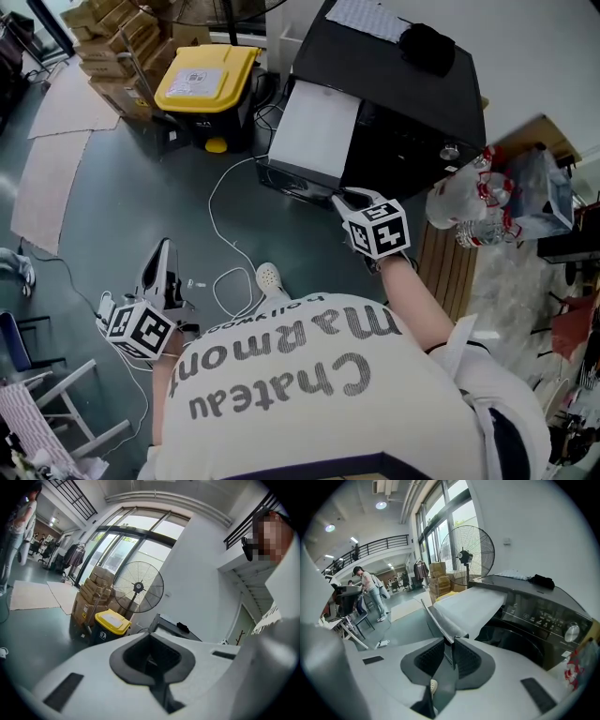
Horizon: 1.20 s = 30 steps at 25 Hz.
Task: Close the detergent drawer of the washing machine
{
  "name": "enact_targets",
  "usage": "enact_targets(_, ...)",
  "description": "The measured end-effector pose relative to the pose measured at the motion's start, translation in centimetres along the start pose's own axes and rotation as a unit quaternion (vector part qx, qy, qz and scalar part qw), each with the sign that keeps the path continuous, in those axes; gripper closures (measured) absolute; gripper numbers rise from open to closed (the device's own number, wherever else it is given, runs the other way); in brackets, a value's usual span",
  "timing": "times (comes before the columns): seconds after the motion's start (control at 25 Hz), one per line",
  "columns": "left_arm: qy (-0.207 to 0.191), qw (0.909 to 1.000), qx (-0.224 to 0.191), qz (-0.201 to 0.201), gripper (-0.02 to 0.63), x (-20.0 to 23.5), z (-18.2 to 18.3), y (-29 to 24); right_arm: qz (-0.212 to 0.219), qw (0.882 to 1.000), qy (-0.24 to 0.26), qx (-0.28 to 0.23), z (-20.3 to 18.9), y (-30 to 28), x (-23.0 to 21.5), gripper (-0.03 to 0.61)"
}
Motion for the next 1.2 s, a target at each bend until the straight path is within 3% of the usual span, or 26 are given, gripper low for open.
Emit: enact_targets(1.2,0.002,1.0,0.006,0.001,0.606,0.8,0.6,-2.3,-0.038,0.999,-0.009,0.0,-0.1,-1.1,-1.8,0.491)
Point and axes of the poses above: the fingertips, and each gripper's own axes: y backward along the fingers, x to its left, z out of its top, the point moved 10 cm from there along y, backward along the fingers, and after that the axes turned 7 degrees about y, right-handed, at the moved point
